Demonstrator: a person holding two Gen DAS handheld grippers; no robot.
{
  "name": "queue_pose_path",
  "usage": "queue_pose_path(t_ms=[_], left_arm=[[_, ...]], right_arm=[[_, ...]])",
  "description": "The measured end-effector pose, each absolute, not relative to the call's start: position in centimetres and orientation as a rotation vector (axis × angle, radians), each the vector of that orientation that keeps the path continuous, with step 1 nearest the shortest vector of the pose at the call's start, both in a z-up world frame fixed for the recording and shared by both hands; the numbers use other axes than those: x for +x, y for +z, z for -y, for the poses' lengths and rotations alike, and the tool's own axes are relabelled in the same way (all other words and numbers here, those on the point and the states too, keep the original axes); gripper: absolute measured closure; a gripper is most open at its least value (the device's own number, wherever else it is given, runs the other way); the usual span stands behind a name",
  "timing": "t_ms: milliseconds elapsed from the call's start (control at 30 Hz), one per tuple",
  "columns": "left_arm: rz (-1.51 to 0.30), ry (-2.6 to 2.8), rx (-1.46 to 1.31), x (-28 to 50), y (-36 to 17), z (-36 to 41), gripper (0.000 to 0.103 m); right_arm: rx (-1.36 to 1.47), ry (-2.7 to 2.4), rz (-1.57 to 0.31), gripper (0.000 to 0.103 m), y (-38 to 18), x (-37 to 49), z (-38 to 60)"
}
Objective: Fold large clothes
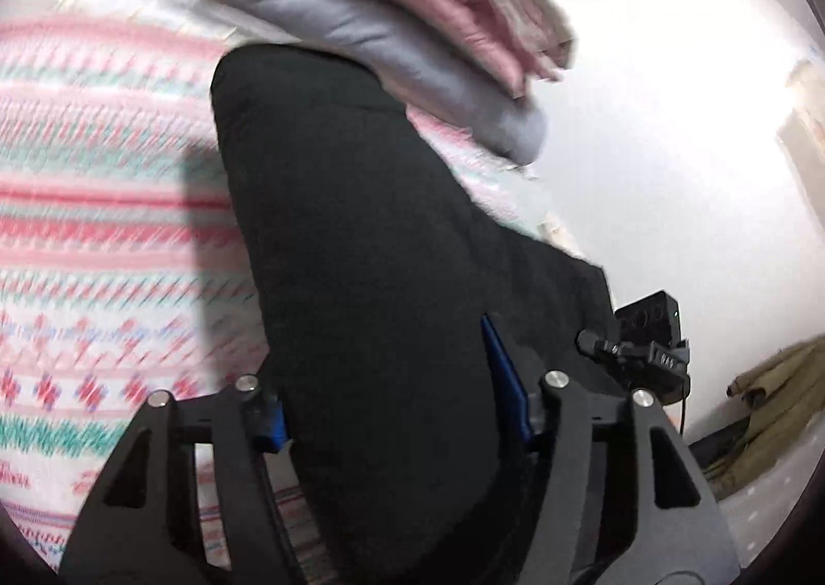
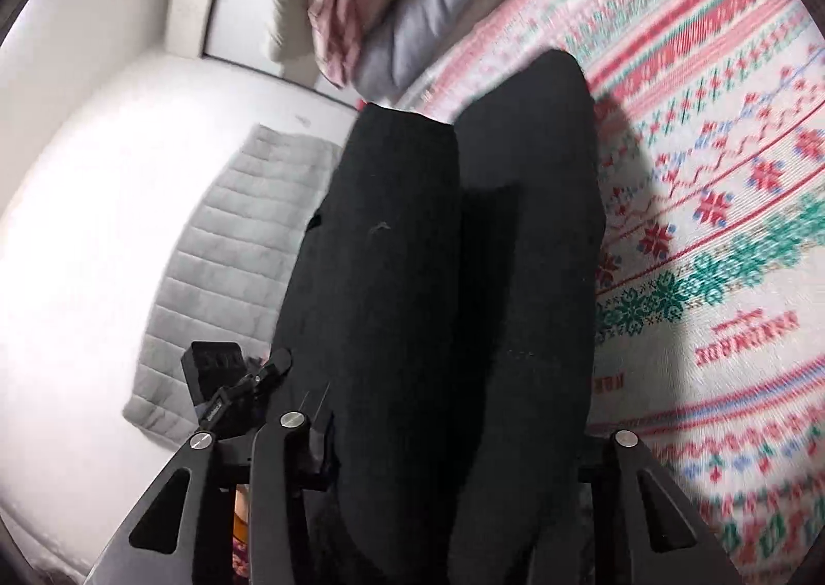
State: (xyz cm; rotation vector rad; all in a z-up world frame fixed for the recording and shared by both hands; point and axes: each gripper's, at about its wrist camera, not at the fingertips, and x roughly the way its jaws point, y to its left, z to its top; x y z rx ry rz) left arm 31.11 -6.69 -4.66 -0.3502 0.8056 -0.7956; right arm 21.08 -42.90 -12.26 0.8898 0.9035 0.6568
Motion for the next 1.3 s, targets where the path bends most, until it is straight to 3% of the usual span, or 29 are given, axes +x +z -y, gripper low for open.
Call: queue_pose_path(t_ms=[233,300,367,500,600,767,933,1067,1133,1300], left_arm=[[-0.724,-0.982,-0.327,34.1,1.5,15.3,0.041],[-0.736,-1.006,-0.315,35.8,2.3,17.8,0.038],[-0.762,-0.980,-0.271,37.7,2.1,20.2,0.028],[-0.998,-0.772,-0.146,41.1,-4.4,23.8,0.026],[-0.991,-0.796,-0.173,40.0,-6.5,22.7,0.027],[-0.928,-0.821,-0.161,36.7,-5.8,20.9,0.027],[-0.846,-0.791,-0.012,31.7,-4.0,21.2,0.026],[-0.806,-0.660,0.112,27.7,-3.3,21.1,0.011],[-0.815,-0.590,0.122,25.8,-3.3,20.6,0.008],[-0.873,-0.509,0.171,22.7,-3.9,20.0,0.005]], right_arm=[[0.777,0.533,-0.698,0.063,-4.0,16.0,47.8],[0.748,0.469,-0.650,0.062,-1.7,15.5,49.8],[0.752,0.409,-0.645,0.054,-0.9,16.2,51.7],[0.742,0.130,-0.806,0.035,-4.7,18.9,56.3],[0.747,-0.075,-0.916,0.034,-8.9,17.9,58.7],[0.868,-0.039,-0.835,0.034,-10.6,13.3,60.8],[0.806,-0.042,-0.773,0.034,-7.1,10.0,57.1],[0.678,-0.116,-0.744,0.030,-4.4,8.6,52.6],[0.623,-0.143,-0.701,0.020,-3.6,7.3,49.6],[0.512,-0.206,-0.697,0.019,-3.2,5.1,43.5]])
